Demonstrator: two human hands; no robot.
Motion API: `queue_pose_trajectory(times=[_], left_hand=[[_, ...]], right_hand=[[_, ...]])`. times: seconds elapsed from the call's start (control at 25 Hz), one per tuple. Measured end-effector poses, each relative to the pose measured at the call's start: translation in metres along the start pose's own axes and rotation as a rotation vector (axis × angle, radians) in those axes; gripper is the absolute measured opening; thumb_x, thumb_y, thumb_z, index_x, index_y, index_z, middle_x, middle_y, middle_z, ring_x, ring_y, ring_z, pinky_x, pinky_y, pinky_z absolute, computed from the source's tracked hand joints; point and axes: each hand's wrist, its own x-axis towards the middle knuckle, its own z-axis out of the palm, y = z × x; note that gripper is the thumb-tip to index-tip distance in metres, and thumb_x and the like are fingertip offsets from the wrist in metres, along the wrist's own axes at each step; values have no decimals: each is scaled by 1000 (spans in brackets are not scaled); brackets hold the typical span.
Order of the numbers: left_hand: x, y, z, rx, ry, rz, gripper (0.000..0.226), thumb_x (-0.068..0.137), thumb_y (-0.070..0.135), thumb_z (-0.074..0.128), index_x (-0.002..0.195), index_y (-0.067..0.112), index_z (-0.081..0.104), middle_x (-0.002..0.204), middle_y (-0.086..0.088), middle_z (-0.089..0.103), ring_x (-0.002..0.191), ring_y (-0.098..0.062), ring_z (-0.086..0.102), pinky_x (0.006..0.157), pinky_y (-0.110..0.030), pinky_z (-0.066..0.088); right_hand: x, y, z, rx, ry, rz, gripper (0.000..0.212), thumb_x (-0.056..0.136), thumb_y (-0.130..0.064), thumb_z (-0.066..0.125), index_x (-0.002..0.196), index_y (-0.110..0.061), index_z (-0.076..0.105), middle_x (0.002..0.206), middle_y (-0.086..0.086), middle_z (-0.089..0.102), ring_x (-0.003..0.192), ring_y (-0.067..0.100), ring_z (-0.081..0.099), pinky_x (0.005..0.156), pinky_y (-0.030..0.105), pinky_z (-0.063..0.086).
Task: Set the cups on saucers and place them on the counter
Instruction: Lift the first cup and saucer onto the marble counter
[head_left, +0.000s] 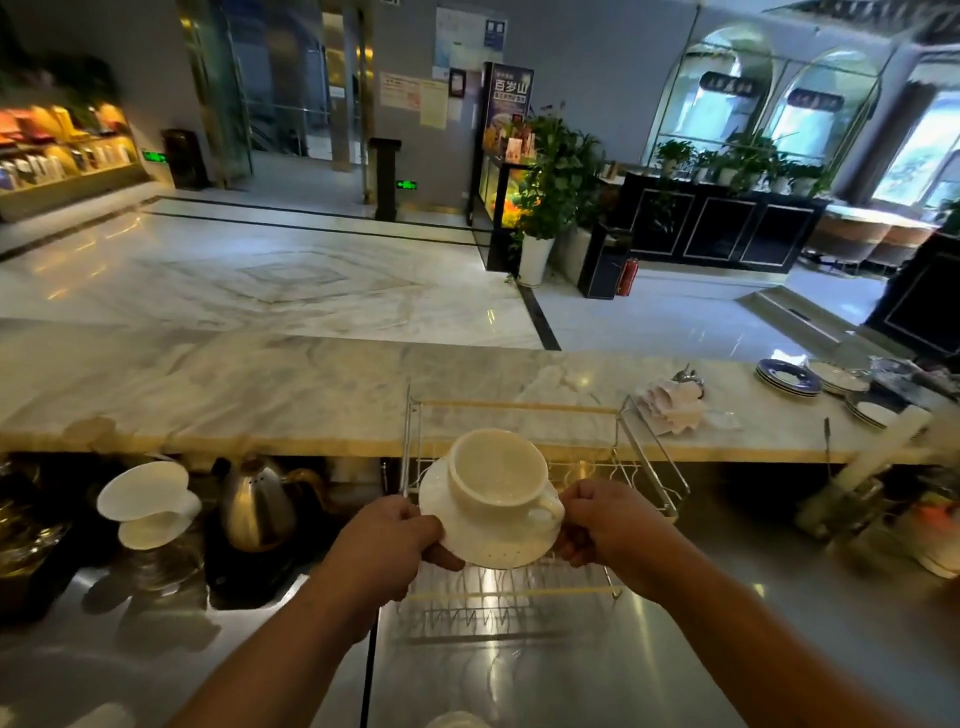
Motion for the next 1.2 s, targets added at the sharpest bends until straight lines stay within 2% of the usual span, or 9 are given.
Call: queue_pose_trajectory(times=[0.24,0.4,0.52,0.6,0.8,1.04,1.2], left_hand=[[38,25,67,-22,31,-26,14,95,14,58,105,5,62,79,-9,83,41,-10,45,41,-24,33],[64,39,101,-48,66,-53,5,99,12,59,102,15,61,81,-9,84,38,-9,47,41,-23,36],[84,45,118,-23,115,-69,7,100,12,60,105,11,64,78,-5,84,53,-15,60,48,-27,42],[96,46,124,-20,137,-91,8,100,12,60,103,7,65,74,-1,83,60,-19,61,50,-28,43],[116,42,125,17,164,-143,5,100,11,60,101,7,64,70,-2,82,38,-8,51,40,-23,43],[125,34,125,1,134,-200,11,100,10,57,108,9,65,81,-7,84,39,-9,50,39,-21,43],[124,31,127,1,130,-207,8,101,10,57,102,15,63,81,-6,84,36,-7,47,40,-20,40]], right_hand=[[61,7,-68,-139,11,26,12,96,-11,63,96,-4,72,76,11,79,63,19,72,59,28,58],[105,10,-99,-203,8,2,7,93,-8,65,92,-5,71,73,10,79,58,16,73,58,28,60],[136,12,-111,-257,9,-10,6,92,-6,65,91,-6,71,68,7,79,56,15,73,56,27,59],[153,13,-114,-279,1,-14,7,91,-5,65,90,-8,71,67,6,78,56,14,73,55,27,60],[184,14,-108,-375,-25,-42,7,90,-7,66,91,-10,72,77,12,79,59,16,72,56,27,60],[200,18,-103,-455,-60,-76,7,93,-11,66,91,-15,72,79,12,78,57,14,71,51,23,58],[202,20,-103,-453,-71,-56,5,92,-12,68,93,-14,72,81,12,78,59,16,71,54,25,61]])
